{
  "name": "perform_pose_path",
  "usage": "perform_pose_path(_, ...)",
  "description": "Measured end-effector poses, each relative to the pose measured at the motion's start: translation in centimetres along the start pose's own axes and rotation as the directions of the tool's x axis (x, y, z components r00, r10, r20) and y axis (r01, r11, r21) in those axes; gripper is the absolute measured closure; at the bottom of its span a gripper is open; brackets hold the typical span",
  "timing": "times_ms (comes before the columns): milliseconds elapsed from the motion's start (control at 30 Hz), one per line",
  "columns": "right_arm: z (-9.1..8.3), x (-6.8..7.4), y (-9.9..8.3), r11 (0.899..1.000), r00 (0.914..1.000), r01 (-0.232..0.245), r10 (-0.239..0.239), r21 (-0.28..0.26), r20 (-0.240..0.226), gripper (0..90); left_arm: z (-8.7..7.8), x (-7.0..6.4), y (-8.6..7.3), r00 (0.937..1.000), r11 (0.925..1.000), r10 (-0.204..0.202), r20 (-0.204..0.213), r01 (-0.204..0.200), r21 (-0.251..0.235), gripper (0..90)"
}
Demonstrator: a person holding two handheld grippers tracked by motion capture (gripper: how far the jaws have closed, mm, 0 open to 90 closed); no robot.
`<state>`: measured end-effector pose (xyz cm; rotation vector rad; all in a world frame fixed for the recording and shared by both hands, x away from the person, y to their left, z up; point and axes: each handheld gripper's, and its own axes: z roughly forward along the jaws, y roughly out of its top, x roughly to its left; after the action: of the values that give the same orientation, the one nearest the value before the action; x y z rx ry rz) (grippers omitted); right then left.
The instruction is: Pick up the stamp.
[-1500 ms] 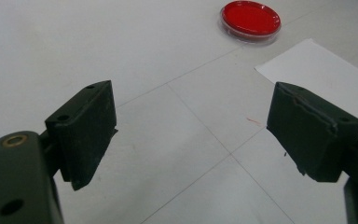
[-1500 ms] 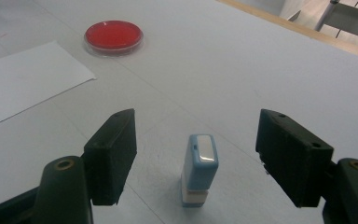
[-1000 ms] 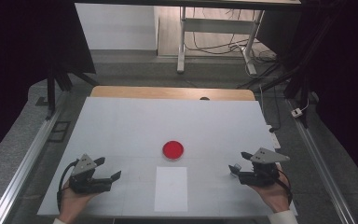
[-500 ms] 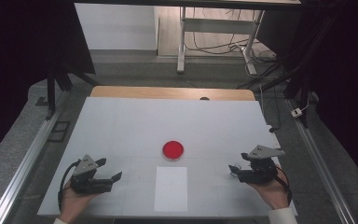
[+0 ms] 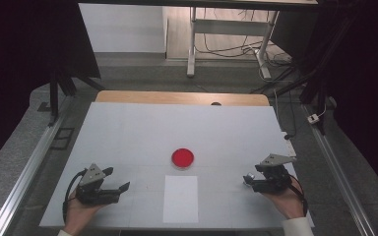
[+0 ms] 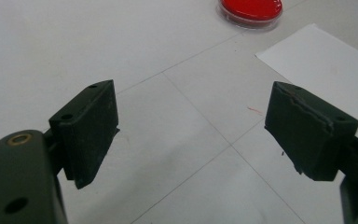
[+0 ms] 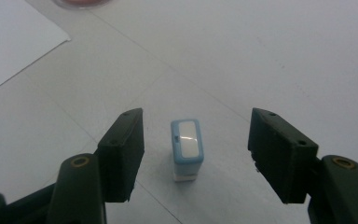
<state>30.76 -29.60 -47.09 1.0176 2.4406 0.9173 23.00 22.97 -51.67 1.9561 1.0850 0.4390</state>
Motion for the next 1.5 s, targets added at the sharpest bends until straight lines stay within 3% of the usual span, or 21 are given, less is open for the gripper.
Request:
perform_pose_path(167, 0.58, 0.12, -0.24, 1.000, 0.9999, 0.013, -0.013, 0.017, -0.005, 41.0, 0.03, 0.09, -0.07, 1.0000, 1.0000, 0.001, -0.001, -0.001, 0.002, 17.5)
perform_pose_path(367, 0.77, 0.25, -0.38, 0.999, 0.9995, 0.031, -0.031, 0.023, -0.001, 57.7, -0.07, 0.19, -0.16, 1.0000, 1.0000, -0.002, -0.005, 0.002, 0.001, 17.6)
perform_pose_path(667, 0.84, 0.36, -0.44, 0.998, 0.9987, 0.049, -0.049, 0.035, -0.012, 69.4, -0.07, 0.09, -0.17, 1.0000, 1.0000, 0.000, -0.005, 0.000, 0.002, 17.6)
perform_pose_path(700, 0.84, 0.44, -0.43, 0.998, 0.9985, 0.052, -0.052, 0.038, -0.015, 73.8, -0.08, 0.08, -0.18, 1.0000, 1.0000, 0.000, -0.005, 0.000, 0.002, 17.6)
perform_pose_path(1033, 0.78, 0.62, -0.30, 0.996, 0.9972, 0.074, -0.074, 0.043, -0.009, 74.8, -0.05, 0.07, -0.20, 1.0000, 1.0000, 0.003, -0.006, -0.003, 0.004, 17.6)
perform_pose_path(1500, -0.05, 0.46, -0.07, 0.999, 0.9995, 0.010, -0.011, -0.050, -0.031, 74.9, 0.03, -0.03, -0.18, 1.0000, 1.0000, 0.006, -0.005, -0.006, 0.005, 17.6)
